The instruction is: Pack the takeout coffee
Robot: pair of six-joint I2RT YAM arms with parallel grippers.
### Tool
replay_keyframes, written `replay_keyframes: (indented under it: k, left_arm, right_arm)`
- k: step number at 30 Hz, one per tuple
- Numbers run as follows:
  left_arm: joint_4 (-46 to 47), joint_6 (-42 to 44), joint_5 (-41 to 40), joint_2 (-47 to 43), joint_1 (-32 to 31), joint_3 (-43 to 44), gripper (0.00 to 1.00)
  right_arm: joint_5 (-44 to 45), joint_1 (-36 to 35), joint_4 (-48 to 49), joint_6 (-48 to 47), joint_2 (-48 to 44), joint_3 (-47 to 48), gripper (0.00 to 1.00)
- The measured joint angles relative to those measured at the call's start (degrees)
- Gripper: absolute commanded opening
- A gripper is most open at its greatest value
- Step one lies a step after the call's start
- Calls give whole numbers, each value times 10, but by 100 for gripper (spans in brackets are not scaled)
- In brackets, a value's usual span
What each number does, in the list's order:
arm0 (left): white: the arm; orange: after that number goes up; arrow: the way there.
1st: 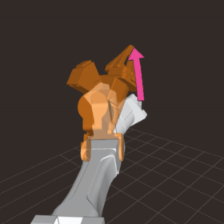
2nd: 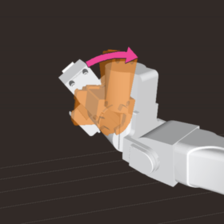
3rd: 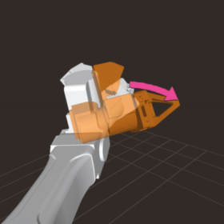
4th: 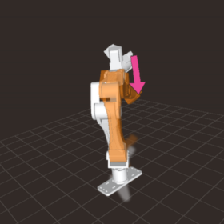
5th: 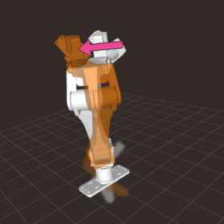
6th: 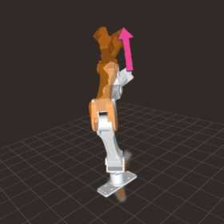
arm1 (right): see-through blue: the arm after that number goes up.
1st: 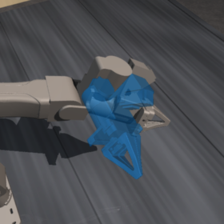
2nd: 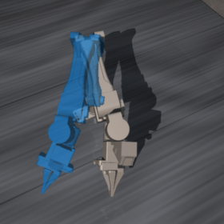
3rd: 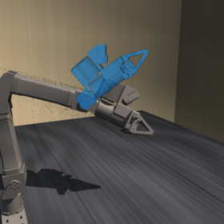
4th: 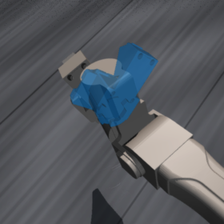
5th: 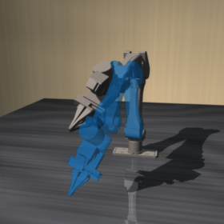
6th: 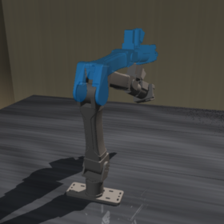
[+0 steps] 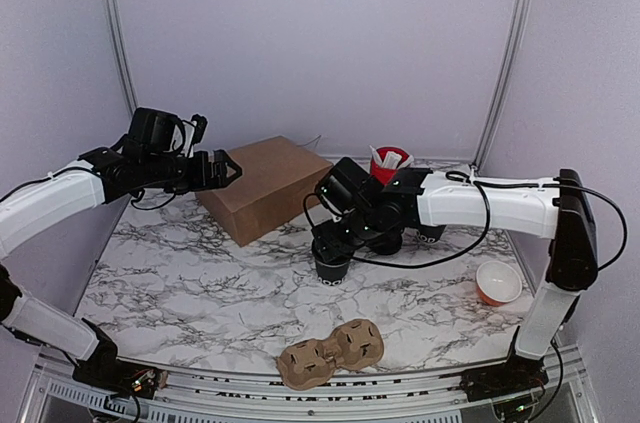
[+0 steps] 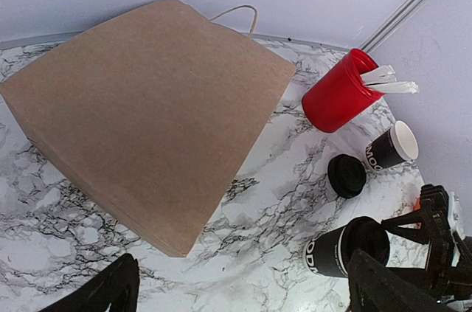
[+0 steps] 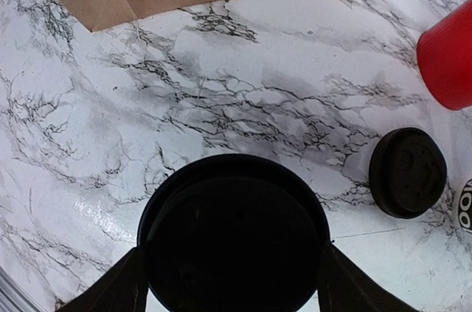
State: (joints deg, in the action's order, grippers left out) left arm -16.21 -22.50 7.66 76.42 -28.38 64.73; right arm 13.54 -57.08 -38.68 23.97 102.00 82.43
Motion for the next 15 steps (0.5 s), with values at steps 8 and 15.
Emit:
replay_keyframes:
  k: [8,15]
  left_arm:
    - [0,-2,13,0,0,0,99]
    - [0,-4,20,0,0,0,99]
  right_arm:
    - [11,-5,-2,0,4,4,74]
    - [15,-6,-5,7,5,4,77]
